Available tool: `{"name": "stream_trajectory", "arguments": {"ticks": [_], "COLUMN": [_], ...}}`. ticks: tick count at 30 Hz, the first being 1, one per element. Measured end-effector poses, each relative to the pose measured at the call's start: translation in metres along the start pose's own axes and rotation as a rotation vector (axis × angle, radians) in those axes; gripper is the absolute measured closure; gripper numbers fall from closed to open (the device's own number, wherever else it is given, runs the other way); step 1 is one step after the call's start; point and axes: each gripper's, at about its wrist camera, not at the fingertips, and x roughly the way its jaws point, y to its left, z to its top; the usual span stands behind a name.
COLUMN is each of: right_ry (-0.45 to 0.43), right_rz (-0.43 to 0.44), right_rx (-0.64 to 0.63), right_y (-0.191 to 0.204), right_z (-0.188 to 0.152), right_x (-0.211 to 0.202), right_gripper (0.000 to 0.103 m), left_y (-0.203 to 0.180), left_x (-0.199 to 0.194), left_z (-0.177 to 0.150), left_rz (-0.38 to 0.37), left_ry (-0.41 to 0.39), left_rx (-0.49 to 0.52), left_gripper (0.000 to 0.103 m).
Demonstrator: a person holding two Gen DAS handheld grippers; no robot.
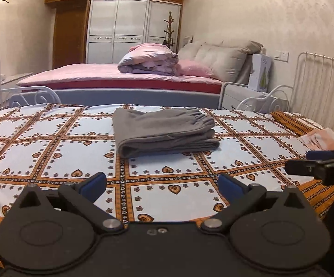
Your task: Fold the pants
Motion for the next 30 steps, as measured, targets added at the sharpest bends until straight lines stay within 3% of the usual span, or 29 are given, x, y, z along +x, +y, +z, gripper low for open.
{"name": "stream_trajectory", "arguments": {"ticks": [30], "right_ry": [-0.010], "right_rz": [0.002], "right_rx": [0.012], "right_y": [-0.0045], "right_z": [0.0011], "right_x": [-0.0003], "right_gripper": [0.000], "left_y": [-0.0032], "left_x": [-0.0007], "left_z": [-0.0017], "left_rz": [-0.017], "left_ry": [-0.012], "left_rx": [0.029], "left_gripper": [0.006]}}
